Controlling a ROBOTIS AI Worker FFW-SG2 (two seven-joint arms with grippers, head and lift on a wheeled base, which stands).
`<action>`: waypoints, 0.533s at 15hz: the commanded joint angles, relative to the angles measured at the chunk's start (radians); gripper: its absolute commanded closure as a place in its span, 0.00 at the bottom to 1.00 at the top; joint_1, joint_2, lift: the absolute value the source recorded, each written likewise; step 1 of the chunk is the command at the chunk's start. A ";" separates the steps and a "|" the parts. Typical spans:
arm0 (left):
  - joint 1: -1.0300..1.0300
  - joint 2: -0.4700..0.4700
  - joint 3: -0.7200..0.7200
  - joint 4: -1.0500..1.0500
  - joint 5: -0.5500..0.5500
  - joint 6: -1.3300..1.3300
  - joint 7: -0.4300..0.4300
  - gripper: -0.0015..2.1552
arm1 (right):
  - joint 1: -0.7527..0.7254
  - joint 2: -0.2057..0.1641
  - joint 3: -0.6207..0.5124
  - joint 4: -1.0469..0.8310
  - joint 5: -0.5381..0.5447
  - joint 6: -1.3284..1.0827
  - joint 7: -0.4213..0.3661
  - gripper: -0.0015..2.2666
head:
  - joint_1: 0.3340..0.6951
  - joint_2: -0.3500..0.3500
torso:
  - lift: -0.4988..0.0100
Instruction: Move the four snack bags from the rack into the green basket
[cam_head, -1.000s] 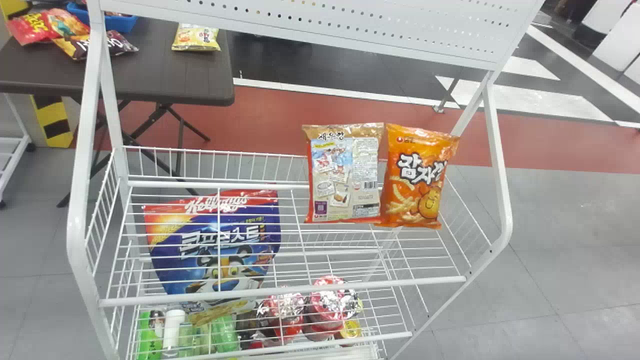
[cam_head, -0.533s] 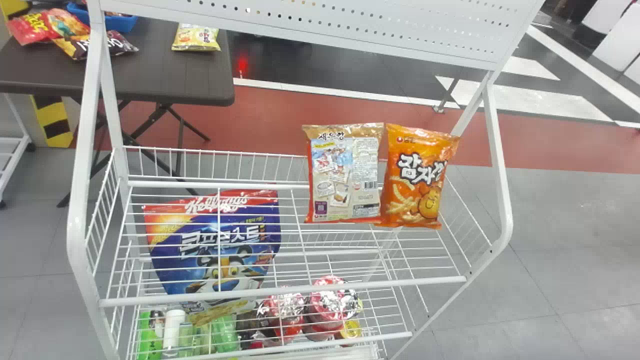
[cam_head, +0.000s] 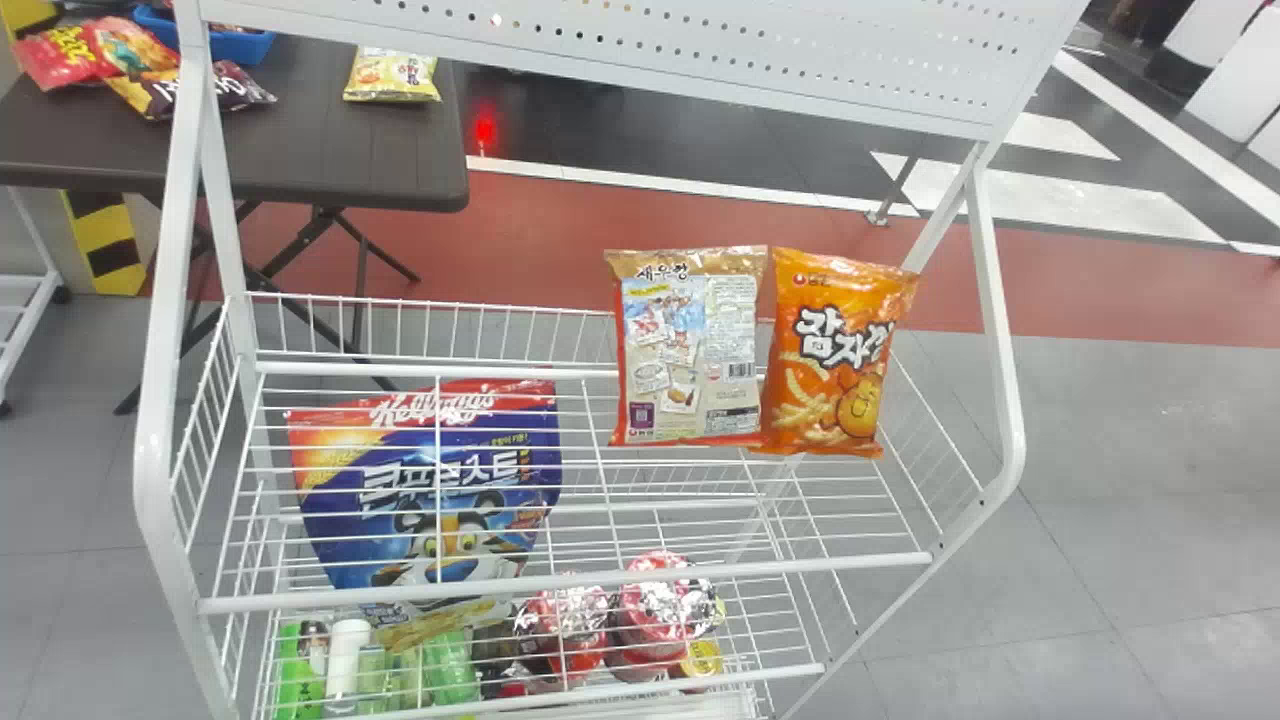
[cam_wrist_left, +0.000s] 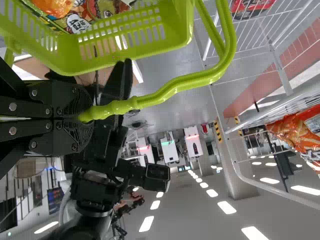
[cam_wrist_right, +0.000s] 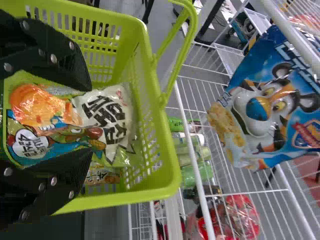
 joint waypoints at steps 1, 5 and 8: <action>-0.001 0.000 0.001 0.000 0.000 0.001 0.000 0.99 | 0.001 0.001 -0.026 -0.033 -0.001 -0.070 -0.018 0.03 | 1.00 0.00 | 0.98; -0.003 0.000 -0.005 0.002 -0.003 -0.002 0.007 0.99 | -0.089 0.008 -0.084 -0.068 0.027 -0.318 -0.042 0.03 | 1.00 0.00 | 0.98; -0.003 0.000 -0.010 0.005 -0.004 -0.002 0.008 0.99 | -0.278 0.016 -0.084 -0.036 0.185 -0.416 -0.070 0.03 | 1.00 0.00 | 0.98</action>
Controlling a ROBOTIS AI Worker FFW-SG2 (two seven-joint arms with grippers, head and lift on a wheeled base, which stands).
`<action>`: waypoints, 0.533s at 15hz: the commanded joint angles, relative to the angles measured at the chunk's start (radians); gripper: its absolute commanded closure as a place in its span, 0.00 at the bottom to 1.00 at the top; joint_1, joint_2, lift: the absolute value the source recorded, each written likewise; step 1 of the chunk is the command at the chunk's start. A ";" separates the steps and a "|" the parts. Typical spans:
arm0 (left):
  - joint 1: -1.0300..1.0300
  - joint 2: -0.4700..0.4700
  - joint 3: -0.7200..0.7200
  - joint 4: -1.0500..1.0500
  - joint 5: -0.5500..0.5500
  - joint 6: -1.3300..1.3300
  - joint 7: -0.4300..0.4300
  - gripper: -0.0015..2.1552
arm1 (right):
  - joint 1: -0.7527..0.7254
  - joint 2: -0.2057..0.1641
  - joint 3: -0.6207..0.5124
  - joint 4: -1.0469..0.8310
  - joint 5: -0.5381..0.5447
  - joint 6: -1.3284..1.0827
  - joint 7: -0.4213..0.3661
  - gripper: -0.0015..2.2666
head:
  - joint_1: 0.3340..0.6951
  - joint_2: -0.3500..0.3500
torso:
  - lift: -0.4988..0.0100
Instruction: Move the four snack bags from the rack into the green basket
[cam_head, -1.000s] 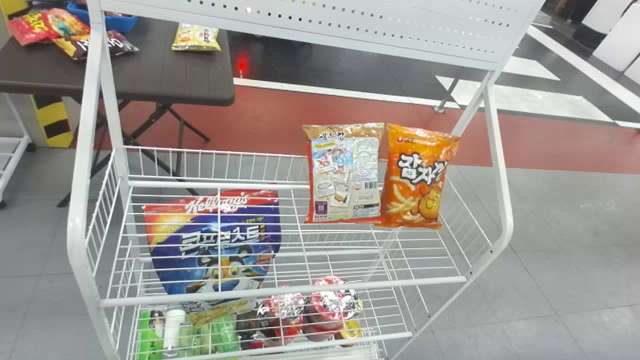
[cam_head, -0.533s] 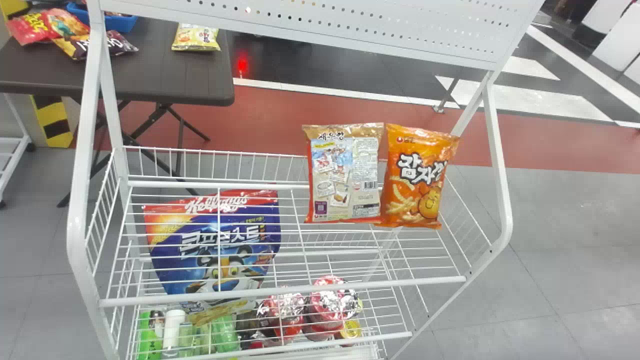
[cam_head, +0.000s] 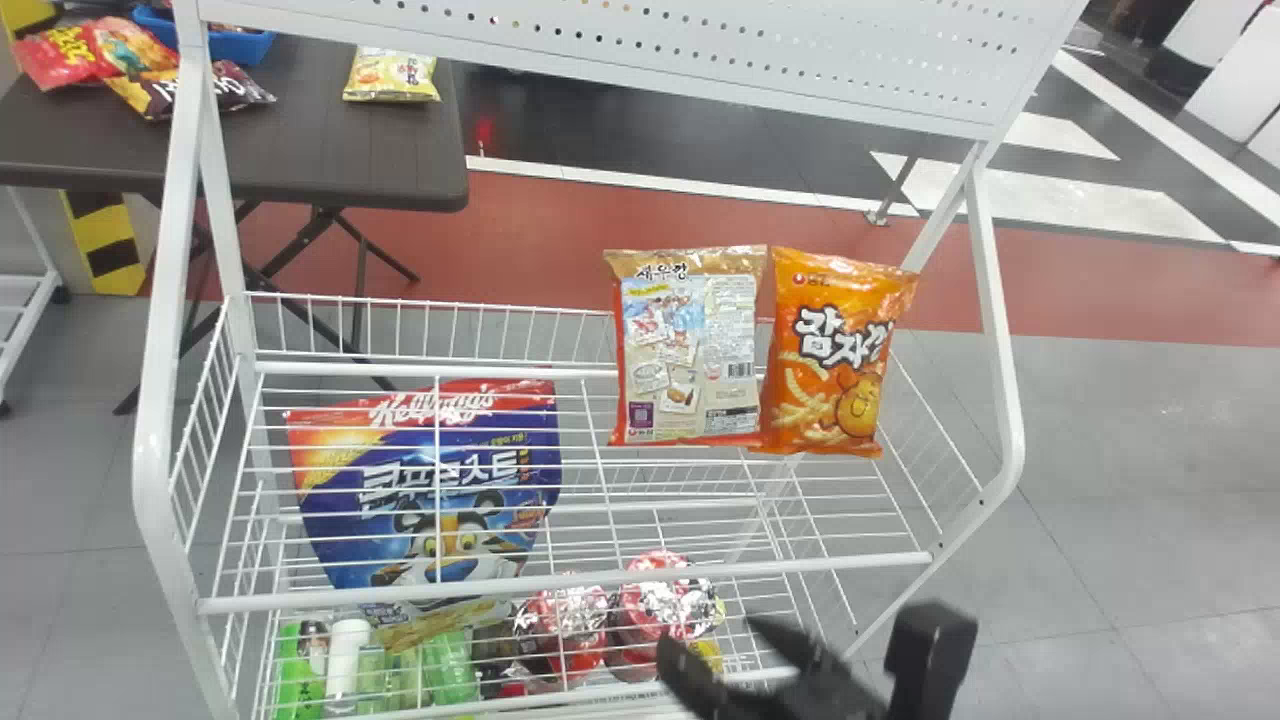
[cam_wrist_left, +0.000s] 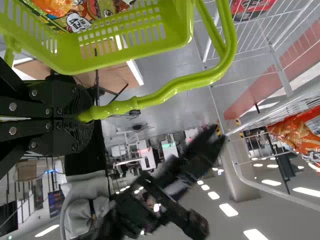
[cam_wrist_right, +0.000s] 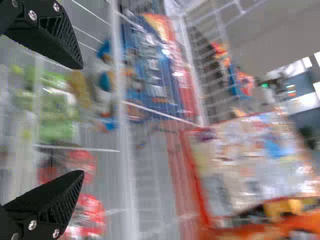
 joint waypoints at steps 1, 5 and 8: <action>0.000 0.000 -0.004 0.000 0.000 0.000 0.000 0.99 | -0.161 0.004 -0.001 0.044 0.096 -0.025 -0.002 0.03 | 1.00 0.00 | 0.98; -0.004 0.006 0.001 0.000 0.000 0.003 -0.003 0.99 | -0.400 0.004 -0.013 0.187 0.168 -0.012 -0.048 0.03 | 1.00 0.00 | 0.98; -0.004 0.008 0.010 -0.002 0.000 0.006 -0.011 0.99 | -0.552 0.004 -0.014 0.338 0.223 0.003 -0.057 0.03 | 1.00 0.00 | 0.98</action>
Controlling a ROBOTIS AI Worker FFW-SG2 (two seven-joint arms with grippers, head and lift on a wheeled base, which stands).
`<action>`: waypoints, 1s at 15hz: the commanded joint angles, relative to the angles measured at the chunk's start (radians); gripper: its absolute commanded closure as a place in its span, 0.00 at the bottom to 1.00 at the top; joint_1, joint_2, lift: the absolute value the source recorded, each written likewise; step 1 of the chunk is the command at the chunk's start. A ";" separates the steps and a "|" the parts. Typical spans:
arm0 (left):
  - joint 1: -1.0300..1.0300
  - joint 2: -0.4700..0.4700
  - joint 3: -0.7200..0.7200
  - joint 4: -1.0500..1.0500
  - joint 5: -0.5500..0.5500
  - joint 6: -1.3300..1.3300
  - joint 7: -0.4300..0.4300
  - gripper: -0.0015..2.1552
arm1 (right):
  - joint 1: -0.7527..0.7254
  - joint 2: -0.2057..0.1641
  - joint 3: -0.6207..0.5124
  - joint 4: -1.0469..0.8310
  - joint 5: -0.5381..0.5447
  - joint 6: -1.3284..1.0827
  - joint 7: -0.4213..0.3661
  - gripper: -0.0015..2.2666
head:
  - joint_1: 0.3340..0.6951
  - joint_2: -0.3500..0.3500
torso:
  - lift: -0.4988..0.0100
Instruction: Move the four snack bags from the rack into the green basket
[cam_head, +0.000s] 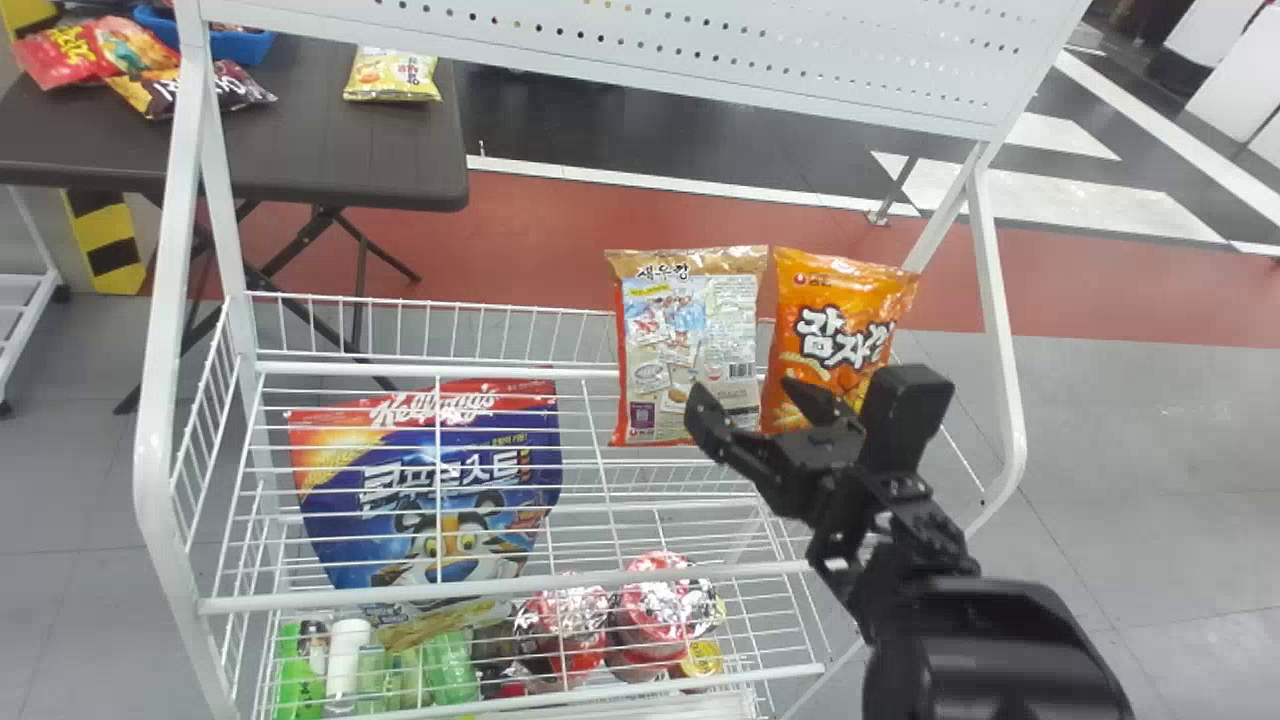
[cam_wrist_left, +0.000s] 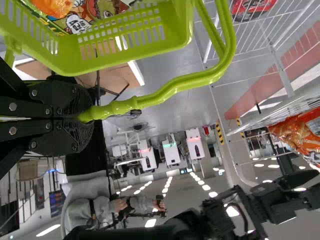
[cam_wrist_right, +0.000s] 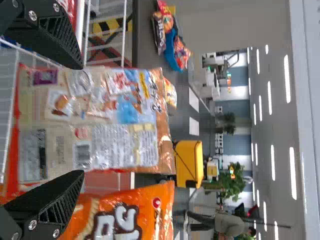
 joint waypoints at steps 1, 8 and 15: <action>0.000 0.001 0.004 0.001 0.000 0.001 -0.001 0.99 | -0.108 0.000 -0.001 0.120 0.040 0.005 0.002 0.03 | 1.00 0.00 | 0.98; -0.028 0.006 -0.006 0.011 0.002 0.010 -0.001 0.99 | -0.243 0.000 0.019 0.290 0.130 0.005 0.046 0.17 | 1.00 0.00 | 0.98; -0.029 0.006 -0.007 0.011 0.003 0.013 -0.003 0.99 | -0.234 -0.002 -0.008 0.281 0.115 0.116 0.106 0.98 | 1.00 0.00 | 0.98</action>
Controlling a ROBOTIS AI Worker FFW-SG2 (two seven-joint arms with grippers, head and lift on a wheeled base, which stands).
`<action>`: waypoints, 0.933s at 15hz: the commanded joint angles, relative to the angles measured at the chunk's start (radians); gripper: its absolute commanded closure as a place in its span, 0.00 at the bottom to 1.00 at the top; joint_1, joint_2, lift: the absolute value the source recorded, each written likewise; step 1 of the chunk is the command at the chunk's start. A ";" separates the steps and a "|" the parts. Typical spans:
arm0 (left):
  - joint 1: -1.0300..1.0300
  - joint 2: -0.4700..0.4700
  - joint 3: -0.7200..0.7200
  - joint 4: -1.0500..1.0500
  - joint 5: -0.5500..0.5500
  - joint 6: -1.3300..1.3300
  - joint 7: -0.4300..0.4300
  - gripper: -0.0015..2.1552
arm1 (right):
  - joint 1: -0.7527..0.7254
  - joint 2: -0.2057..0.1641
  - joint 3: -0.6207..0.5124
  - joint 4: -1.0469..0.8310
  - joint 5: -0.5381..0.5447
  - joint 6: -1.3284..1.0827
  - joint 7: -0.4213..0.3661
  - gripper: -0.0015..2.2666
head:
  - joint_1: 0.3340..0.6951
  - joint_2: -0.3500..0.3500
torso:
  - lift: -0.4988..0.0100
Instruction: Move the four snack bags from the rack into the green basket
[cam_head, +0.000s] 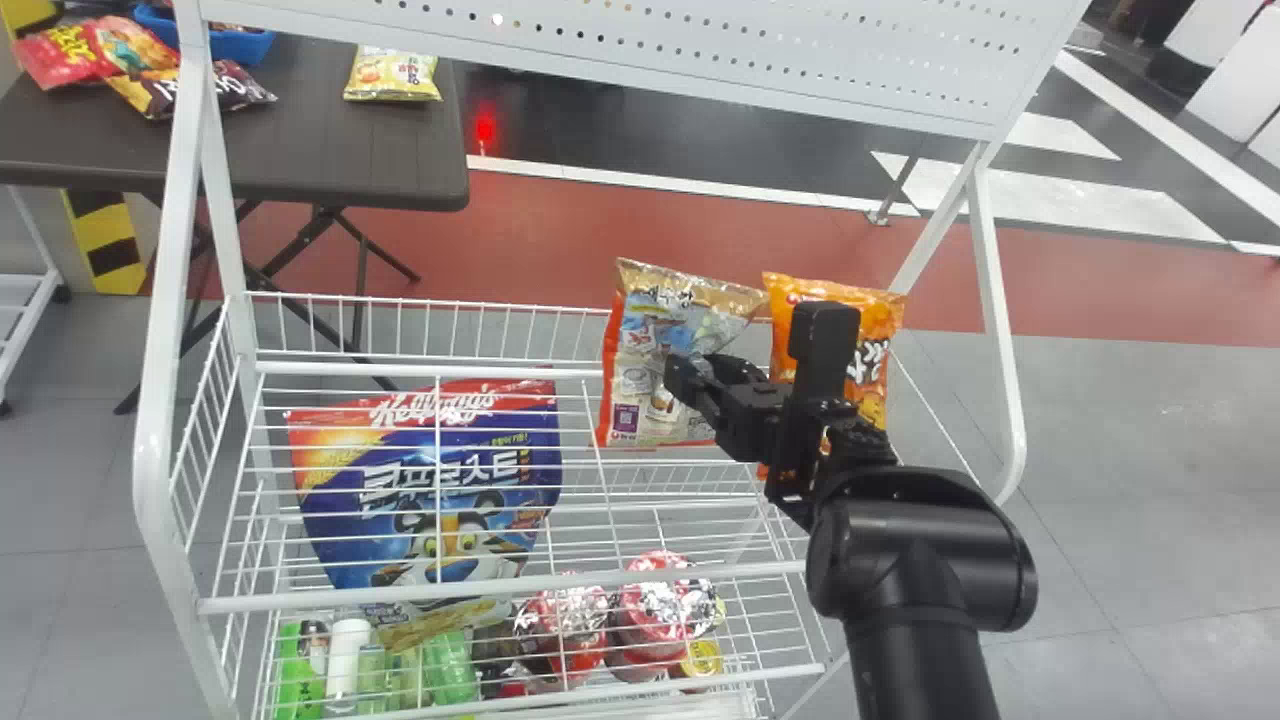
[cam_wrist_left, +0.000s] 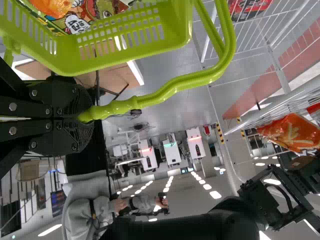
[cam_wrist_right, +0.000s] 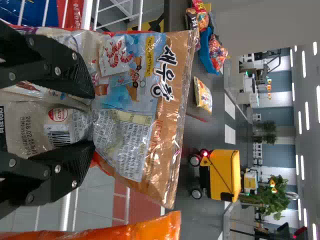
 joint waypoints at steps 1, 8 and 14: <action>0.000 -0.002 -0.003 0.001 0.000 -0.001 0.000 0.99 | 0.019 0.000 -0.026 -0.024 -0.013 -0.003 0.017 0.98 | 1.00 0.00 | 0.98; 0.003 -0.002 -0.015 -0.006 -0.006 -0.001 0.006 0.99 | 0.259 0.001 -0.055 -0.394 -0.123 0.037 0.038 0.98 | 1.00 0.00 | 0.98; 0.003 -0.002 -0.011 -0.009 -0.006 -0.004 0.005 0.99 | 0.612 0.009 -0.175 -0.819 -0.353 0.460 0.067 0.98 | 1.00 0.00 | 0.98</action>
